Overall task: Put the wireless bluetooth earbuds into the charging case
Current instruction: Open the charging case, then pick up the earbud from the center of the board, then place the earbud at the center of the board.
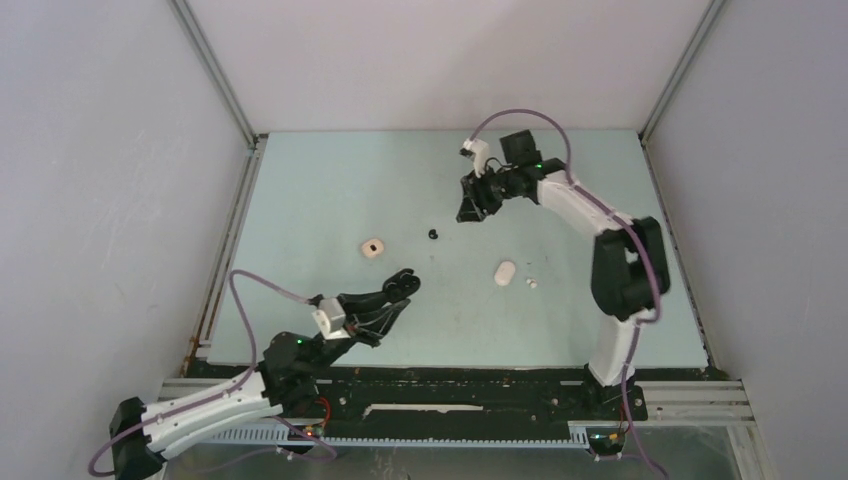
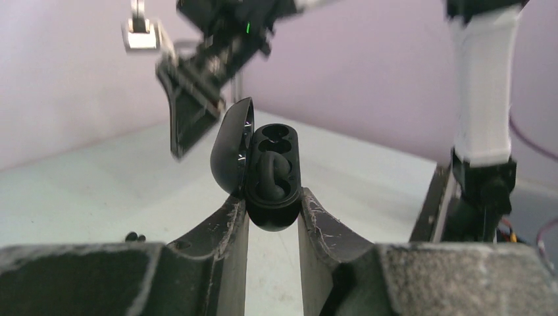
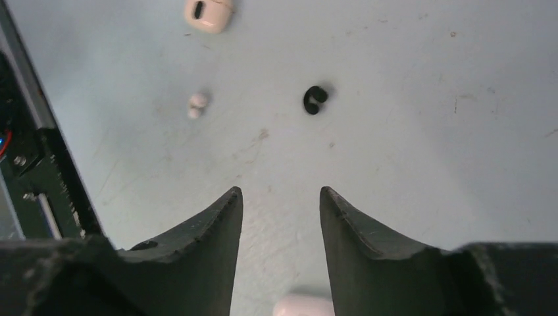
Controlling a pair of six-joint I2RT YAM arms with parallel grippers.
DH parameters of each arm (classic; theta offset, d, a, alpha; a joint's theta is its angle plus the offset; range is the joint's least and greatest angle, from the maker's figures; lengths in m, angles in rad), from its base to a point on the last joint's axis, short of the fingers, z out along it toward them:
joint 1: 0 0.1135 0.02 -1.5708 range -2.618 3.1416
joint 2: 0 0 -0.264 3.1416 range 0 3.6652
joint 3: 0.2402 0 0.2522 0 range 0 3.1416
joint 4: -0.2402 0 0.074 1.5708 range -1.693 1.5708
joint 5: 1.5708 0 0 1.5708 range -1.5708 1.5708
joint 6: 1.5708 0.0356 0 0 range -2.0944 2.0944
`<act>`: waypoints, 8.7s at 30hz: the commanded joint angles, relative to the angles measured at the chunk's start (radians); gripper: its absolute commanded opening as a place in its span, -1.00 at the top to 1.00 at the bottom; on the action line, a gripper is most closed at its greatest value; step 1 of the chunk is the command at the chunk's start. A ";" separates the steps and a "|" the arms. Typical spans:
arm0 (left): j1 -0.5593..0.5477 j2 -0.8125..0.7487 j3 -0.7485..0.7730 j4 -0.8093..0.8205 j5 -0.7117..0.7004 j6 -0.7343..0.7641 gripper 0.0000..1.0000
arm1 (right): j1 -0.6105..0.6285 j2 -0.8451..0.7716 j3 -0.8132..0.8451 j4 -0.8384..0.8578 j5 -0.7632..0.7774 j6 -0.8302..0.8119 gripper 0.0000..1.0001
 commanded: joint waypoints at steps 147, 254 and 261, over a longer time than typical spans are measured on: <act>-0.003 0.126 -0.133 0.054 -0.050 -0.003 0.99 | 0.240 0.481 0.502 -0.091 0.359 -0.215 0.69; -0.001 0.446 -0.073 0.271 0.127 0.006 0.99 | 0.475 -0.536 -0.300 -0.148 0.114 -0.230 1.00; 0.000 0.445 -0.076 0.274 0.136 0.004 0.99 | 0.537 -0.493 -0.299 -0.117 0.165 -0.244 1.00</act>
